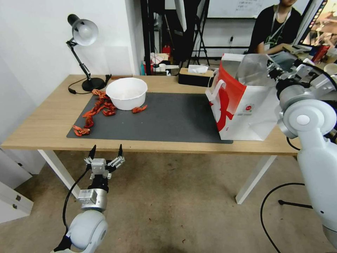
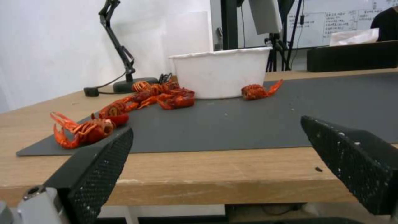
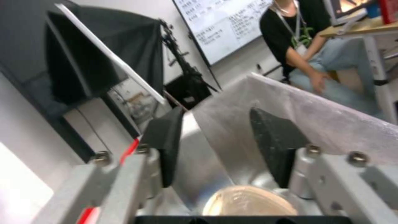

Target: Close the takeout container lid, then place the container into the takeout bag.

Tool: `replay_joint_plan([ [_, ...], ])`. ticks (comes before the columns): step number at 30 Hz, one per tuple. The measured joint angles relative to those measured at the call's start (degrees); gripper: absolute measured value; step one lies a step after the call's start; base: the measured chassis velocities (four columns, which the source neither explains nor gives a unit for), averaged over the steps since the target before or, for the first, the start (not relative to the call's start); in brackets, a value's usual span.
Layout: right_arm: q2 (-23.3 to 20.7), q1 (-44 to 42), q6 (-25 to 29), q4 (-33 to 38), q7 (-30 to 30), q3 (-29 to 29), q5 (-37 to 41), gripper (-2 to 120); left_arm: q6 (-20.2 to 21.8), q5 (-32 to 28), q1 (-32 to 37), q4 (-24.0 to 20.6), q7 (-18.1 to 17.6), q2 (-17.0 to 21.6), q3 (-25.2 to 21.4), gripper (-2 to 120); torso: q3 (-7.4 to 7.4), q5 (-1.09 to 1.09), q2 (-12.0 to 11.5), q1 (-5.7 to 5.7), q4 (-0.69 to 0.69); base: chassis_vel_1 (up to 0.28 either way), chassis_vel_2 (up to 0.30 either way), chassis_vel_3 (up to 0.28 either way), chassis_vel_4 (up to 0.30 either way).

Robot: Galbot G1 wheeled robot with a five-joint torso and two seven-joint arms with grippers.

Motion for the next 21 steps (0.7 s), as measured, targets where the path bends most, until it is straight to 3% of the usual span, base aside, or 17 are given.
replay_joint_plan([
  [4,-0.09,-0.05,4.65,0.9,-4.79,0.15,1.78,59,-0.06,0.01,0.14,-0.19,0.0,0.02,-0.05,100,0.0,-0.01,0.0,0.0,0.01,0.0,0.0,0.0,0.0],
  [7,-1.26,-2.2,10.86,3.48,-15.02,-0.03,4.06,74,-0.07,0.01,0.28,-0.36,0.0,0.14,-0.22,100,0.0,-0.01,0.01,0.0,0.0,0.0,0.0,0.0,0.0],
  [8,-1.26,-2.2,10.86,3.48,-15.02,-0.03,4.06,74,-0.07,0.01,0.28,-0.36,0.0,0.14,-0.22,100,0.0,-0.01,0.01,0.0,0.0,0.0,0.0,0.0,0.0],
  [12,-3.22,-7.63,15.77,7.4,-27.06,-2.12,2.05,94,-0.09,0.03,0.39,-0.37,0.0,-0.14,-0.23,100,-0.01,-0.02,0.01,0.0,0.01,0.0,0.0,0.0,0.0],
  [13,-3.22,-7.63,15.77,7.4,-27.06,-2.12,2.05,94,-0.09,0.03,0.39,-0.37,0.0,-0.14,-0.23,100,-0.01,-0.02,0.01,0.0,0.01,0.0,0.0,0.0,0.0],
  [15,-4.43,-12.49,17.65,9.49,-33.31,-3.67,-3.1,99,-0.1,0.13,0.49,-0.43,0.0,-0.28,-0.23,100,-0.01,-0.01,0.02,0.0,0.0,0.0,0.0,0.0,0.0],
  [17,-4.61,-13.28,17.86,9.85,-34.01,-3.95,-4.01,100,-0.1,0.13,0.49,-0.43,0.0,-0.3,-0.23,100,-0.01,-0.01,0.02,0.0,0.0,0.0,0.0,0.0,0.0],
  [19,-5.87,-19.45,18.23,12.89,-36.82,-6.15,-13.58,100,-0.11,0.16,0.53,-0.46,0.0,-0.3,-0.28,100,-0.01,-0.01,0.02,-0.01,0.0,0.0,0.0,0.0,0.0],
  [21,-6.06,-21.35,18.16,13.71,-36.94,-6.7,-17.38,100,-0.11,0.17,0.53,-0.46,-0.01,-0.3,-0.3,100,-0.01,-0.02,0.02,0.0,0.01,0.0,0.0,0.0,0.0],
])
